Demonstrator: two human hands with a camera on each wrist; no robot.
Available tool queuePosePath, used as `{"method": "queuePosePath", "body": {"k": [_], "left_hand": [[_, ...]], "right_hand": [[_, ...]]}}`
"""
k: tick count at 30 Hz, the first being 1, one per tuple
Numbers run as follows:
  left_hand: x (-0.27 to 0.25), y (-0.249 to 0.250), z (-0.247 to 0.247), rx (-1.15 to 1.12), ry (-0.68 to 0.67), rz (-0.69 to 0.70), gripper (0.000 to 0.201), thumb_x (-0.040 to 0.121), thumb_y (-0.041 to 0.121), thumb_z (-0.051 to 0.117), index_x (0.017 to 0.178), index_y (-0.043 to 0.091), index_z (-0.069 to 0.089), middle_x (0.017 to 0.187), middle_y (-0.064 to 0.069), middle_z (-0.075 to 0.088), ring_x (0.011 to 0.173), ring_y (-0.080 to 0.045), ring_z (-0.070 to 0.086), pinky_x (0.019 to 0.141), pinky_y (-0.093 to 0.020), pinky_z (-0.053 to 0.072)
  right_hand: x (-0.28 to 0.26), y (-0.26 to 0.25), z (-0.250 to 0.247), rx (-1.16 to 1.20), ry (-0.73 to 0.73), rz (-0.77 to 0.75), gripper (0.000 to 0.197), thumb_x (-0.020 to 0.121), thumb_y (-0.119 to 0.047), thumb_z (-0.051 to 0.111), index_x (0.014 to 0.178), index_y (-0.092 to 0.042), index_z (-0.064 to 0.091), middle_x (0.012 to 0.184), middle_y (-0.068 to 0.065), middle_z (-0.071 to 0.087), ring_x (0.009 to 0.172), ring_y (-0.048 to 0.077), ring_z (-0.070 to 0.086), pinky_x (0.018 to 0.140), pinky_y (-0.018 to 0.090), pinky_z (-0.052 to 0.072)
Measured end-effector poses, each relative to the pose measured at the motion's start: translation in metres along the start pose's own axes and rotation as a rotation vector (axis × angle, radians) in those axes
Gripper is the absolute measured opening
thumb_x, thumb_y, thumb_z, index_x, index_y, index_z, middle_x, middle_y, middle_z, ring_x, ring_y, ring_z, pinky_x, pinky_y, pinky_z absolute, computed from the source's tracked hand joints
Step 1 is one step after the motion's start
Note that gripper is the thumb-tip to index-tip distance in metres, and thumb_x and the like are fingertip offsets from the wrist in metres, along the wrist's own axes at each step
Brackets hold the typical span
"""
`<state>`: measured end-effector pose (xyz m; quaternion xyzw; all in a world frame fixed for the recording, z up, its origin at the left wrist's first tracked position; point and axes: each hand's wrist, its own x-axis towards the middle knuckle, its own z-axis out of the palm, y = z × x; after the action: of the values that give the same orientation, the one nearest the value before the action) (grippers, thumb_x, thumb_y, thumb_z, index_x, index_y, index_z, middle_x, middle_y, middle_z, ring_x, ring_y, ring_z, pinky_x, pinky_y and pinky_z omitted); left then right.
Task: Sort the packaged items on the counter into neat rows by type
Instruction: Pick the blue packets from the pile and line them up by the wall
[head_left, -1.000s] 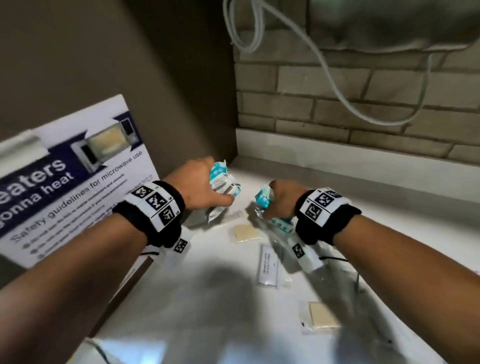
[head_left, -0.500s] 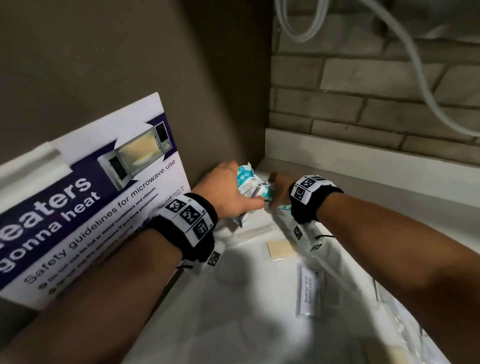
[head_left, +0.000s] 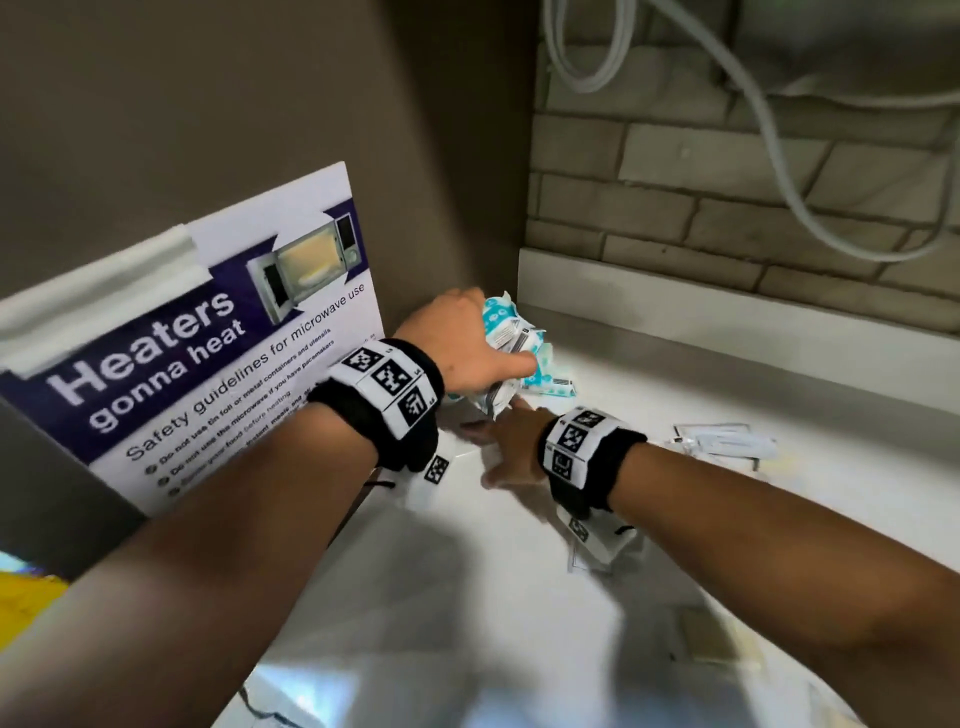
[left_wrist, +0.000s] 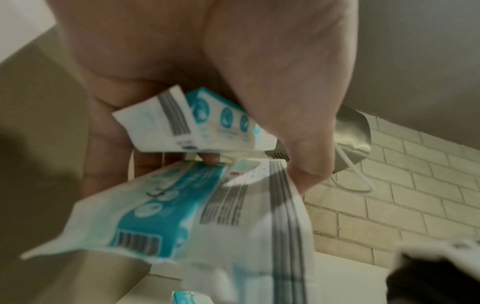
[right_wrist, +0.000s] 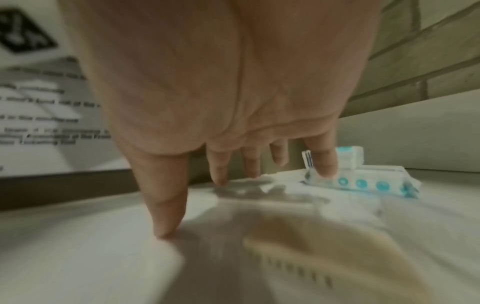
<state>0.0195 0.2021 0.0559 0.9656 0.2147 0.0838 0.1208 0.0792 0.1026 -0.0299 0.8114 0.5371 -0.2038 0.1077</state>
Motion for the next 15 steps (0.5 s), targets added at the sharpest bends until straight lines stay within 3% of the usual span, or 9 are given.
{"method": "queuePosePath", "body": {"k": [3, 6, 11, 15], "left_hand": [[-0.005, 0.002, -0.003, 0.015, -0.029, 0.014, 0.074, 0.069, 0.066, 0.066, 0.116, 0.011, 0.052, 0.107, -0.005, 0.057, 0.089, -0.020, 0.050, 0.074, -0.029, 0.041], [-0.009, 0.000, 0.000, 0.037, -0.064, 0.026, 0.076, 0.070, 0.066, 0.066, 0.117, 0.009, 0.052, 0.108, -0.006, 0.057, 0.088, -0.020, 0.048, 0.074, -0.029, 0.040], [-0.016, 0.007, 0.017, 0.057, -0.148, 0.044, 0.069, 0.071, 0.062, 0.068, 0.113, 0.011, 0.052, 0.100, -0.003, 0.053, 0.087, -0.021, 0.049, 0.072, -0.029, 0.039], [-0.019, 0.014, 0.033, 0.016, -0.202, 0.087, 0.070, 0.071, 0.057, 0.072, 0.121, 0.012, 0.050, 0.102, -0.002, 0.053, 0.085, -0.019, 0.047, 0.072, -0.025, 0.036]], "right_hand": [[-0.002, 0.000, 0.011, 0.031, -0.016, -0.018, 0.070, 0.087, -0.035, 0.058, 0.150, -0.032, 0.028, 0.155, 0.010, 0.029, 0.136, 0.037, 0.035, 0.110, 0.040, 0.034], [-0.016, 0.014, 0.017, 0.083, -0.006, -0.018, 0.057, 0.085, -0.022, 0.057, 0.139, -0.032, 0.046, 0.139, 0.008, 0.045, 0.125, 0.033, 0.047, 0.107, 0.039, 0.038], [-0.058, 0.047, 0.032, 0.050, -0.015, -0.021, 0.047, 0.086, -0.020, 0.057, 0.132, -0.029, 0.049, 0.116, 0.004, 0.051, 0.111, 0.022, 0.044, 0.099, 0.032, 0.036], [-0.084, 0.068, 0.048, 0.015, -0.005, 0.028, 0.037, 0.086, -0.024, 0.058, 0.122, -0.031, 0.051, 0.111, 0.001, 0.051, 0.112, 0.026, 0.046, 0.095, 0.034, 0.037]]}}
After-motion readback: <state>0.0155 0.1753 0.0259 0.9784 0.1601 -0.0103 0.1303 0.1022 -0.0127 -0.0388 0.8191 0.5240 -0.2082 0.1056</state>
